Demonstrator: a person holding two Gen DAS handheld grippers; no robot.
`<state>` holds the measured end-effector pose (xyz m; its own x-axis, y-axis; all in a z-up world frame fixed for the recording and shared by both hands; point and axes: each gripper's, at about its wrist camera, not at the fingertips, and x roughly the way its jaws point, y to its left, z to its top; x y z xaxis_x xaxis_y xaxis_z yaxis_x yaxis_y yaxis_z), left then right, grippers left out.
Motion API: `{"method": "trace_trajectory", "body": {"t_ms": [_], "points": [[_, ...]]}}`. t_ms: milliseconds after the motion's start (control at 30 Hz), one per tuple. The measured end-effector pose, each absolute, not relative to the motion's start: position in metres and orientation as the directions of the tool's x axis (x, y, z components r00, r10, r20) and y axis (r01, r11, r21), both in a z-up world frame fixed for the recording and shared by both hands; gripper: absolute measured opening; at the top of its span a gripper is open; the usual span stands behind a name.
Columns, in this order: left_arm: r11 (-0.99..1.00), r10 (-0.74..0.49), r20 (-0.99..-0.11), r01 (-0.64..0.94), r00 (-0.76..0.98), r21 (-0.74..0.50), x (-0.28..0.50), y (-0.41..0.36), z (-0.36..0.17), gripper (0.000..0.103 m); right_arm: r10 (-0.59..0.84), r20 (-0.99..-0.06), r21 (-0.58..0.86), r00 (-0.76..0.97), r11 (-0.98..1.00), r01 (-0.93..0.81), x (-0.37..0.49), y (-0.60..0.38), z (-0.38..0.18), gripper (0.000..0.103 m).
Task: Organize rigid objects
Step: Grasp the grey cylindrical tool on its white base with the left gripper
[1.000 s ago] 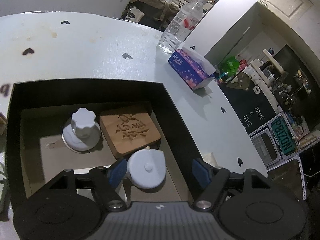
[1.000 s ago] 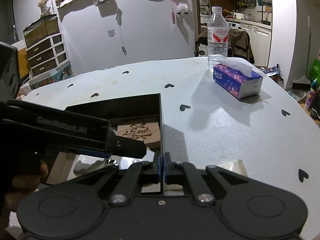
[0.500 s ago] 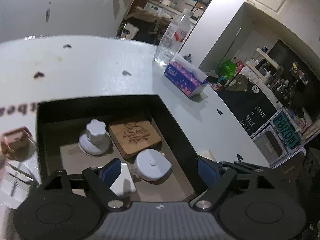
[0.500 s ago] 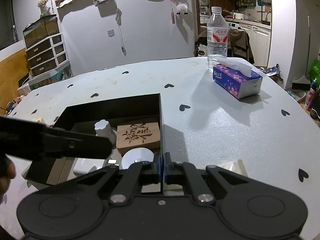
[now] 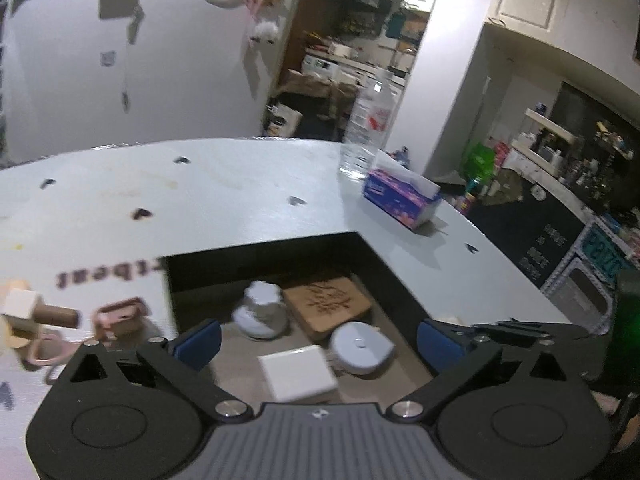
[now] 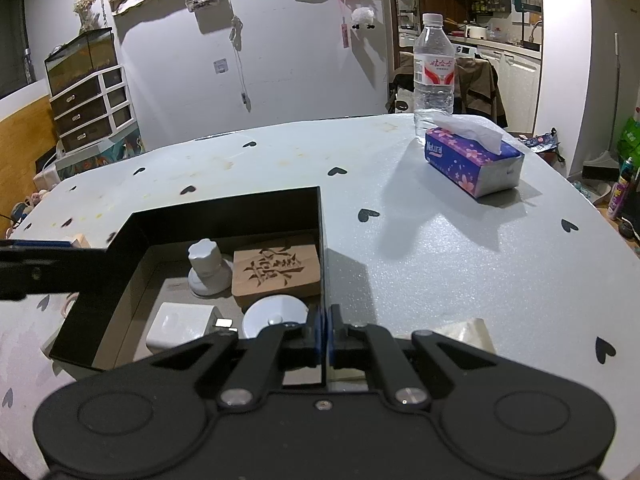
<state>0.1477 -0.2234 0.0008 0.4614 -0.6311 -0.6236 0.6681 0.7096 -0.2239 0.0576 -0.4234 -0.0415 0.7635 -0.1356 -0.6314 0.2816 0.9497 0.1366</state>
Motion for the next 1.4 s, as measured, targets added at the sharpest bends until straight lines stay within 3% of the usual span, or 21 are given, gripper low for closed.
{"method": "trace_trajectory", "body": {"t_ms": [300, 633, 900, 1167, 1400], "points": [[0.806, -0.559, -0.585, 0.551, 0.587, -0.217, 0.157, -0.169, -0.002, 0.103, -0.136, -0.631, 0.136, 0.763, 0.95, 0.282, 0.058, -0.424, -0.042, 0.003], [0.923, -0.369, -0.583, 0.361, 0.724, -0.137, 0.169, -0.112, -0.014, 0.103, -0.136, -0.632, 0.136, 0.763, 0.95, 0.282, 0.058, -0.424, -0.042, 0.003], [0.93, -0.355, -0.615, 0.332, 0.704, -0.156, 0.165, -0.09, -0.039, 0.101, -0.137, -0.632, 0.135, 0.763, 0.95, 0.283, 0.058, -0.424, -0.042, 0.003], [0.893, -0.397, -0.658, 0.436, 0.64, -0.115, 0.161, -0.111, -0.06, 0.066, -0.138, -0.632, 0.134, 0.763, 0.95, 0.283, 0.058, -0.424, -0.042, 0.003], [0.867, -0.402, -0.687, 0.494, 0.605, -0.073, 0.168, -0.127, -0.072, 0.049, -0.138, -0.632, 0.135, 0.762, 0.949, 0.284, 0.058, -0.425, -0.042, 0.003]]}}
